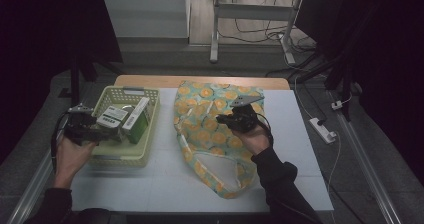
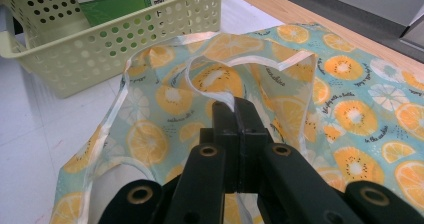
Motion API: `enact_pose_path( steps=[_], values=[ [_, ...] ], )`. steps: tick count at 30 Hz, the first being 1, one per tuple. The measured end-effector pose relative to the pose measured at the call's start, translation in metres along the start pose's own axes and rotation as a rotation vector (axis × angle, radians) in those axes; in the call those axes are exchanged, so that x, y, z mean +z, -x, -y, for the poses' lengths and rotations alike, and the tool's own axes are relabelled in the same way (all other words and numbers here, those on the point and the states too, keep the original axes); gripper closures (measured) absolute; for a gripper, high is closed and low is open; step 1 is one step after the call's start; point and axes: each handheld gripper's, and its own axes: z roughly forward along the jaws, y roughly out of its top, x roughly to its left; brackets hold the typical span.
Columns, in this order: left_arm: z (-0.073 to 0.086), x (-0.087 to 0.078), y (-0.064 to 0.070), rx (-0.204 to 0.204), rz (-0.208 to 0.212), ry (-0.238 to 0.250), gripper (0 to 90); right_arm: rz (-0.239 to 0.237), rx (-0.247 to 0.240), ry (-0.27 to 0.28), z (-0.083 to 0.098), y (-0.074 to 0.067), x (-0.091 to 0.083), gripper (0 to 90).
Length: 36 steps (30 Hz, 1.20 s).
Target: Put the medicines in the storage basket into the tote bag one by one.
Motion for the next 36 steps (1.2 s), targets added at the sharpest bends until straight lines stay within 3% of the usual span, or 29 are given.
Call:
enact_pose_path(
  steps=[2, 10, 15, 19, 23, 27, 36],
  values=[
    [-0.004, 0.003, -0.003, -0.001, -0.017, -0.012, 0.0, -0.003, 0.0, 0.003, 0.0, 0.0, 0.0, 89.3],
    [-0.013, 0.017, -0.015, -0.018, -0.009, -0.058, 0.0, -0.001, 0.0, 0.008, -0.002, -0.001, -0.002, 89.3],
    [-0.016, 0.026, -0.019, -0.023, -0.01, -0.113, 0.9, 0.0, -0.002, 0.008, -0.002, 0.0, -0.003, 89.4],
    [-0.019, 0.031, -0.018, -0.005, 0.0, -0.147, 2.0, 0.0, -0.002, 0.009, -0.002, 0.0, -0.003, 89.4],
    [-0.021, 0.037, -0.015, 0.012, -0.027, -0.198, 8.1, -0.001, -0.003, 0.014, -0.002, 0.0, -0.004, 89.3],
    [-0.021, 0.037, -0.016, -0.004, -0.015, -0.203, 13.2, 0.0, -0.003, 0.015, -0.002, 0.0, -0.004, 89.3],
    [-0.021, 0.031, -0.015, -0.037, -0.048, -0.193, 16.1, -0.004, 0.0, 0.018, -0.003, 0.001, -0.005, 89.4]
  ],
)
